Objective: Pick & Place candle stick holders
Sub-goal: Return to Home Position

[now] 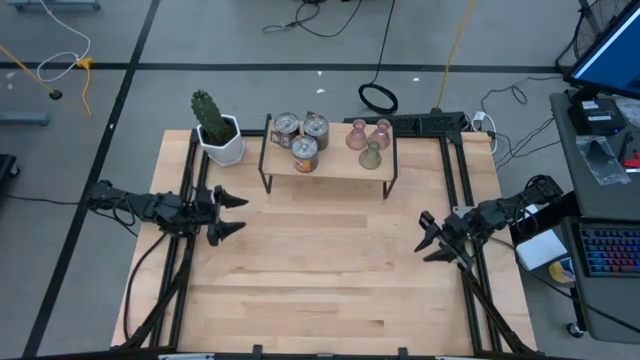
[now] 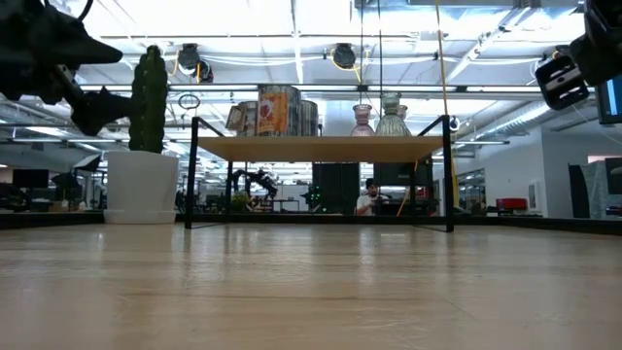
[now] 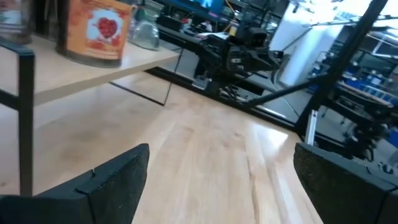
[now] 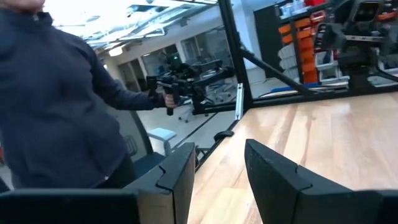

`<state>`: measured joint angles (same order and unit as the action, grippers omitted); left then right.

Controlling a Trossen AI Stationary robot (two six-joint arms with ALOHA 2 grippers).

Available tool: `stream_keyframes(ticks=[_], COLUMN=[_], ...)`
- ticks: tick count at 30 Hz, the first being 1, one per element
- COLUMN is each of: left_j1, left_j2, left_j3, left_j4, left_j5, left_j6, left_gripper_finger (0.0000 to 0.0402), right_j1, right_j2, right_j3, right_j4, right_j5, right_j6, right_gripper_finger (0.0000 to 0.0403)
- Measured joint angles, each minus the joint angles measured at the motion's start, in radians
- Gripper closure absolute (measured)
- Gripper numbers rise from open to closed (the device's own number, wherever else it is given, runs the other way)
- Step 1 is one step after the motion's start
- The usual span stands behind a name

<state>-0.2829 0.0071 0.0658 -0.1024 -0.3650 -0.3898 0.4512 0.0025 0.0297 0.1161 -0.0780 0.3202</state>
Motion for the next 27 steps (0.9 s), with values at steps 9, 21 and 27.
stream_keyframes(ticks=[9,21,27], left_j1=[0.001,0.001,0.001], left_j2=[0.0,0.0,0.0], left_j3=[0.0,0.0,0.0], left_j4=[0.0,0.0,0.0], left_j5=[0.016,0.016,0.016], left_j6=[0.089,0.067,0.044], left_gripper_finger=[0.0007,0.0007,0.0007], right_j1=[0.0,0.0,0.0], right_j2=[0.0,0.0,0.0], right_j3=[-0.002,-0.004,-0.004], right_j4=[0.0,0.0,-0.001], right_j5=[-0.003,-0.002,-0.002], right_j6=[-0.042,-0.055,-0.046], right_gripper_finger=[0.0271,0.0271,0.0271])
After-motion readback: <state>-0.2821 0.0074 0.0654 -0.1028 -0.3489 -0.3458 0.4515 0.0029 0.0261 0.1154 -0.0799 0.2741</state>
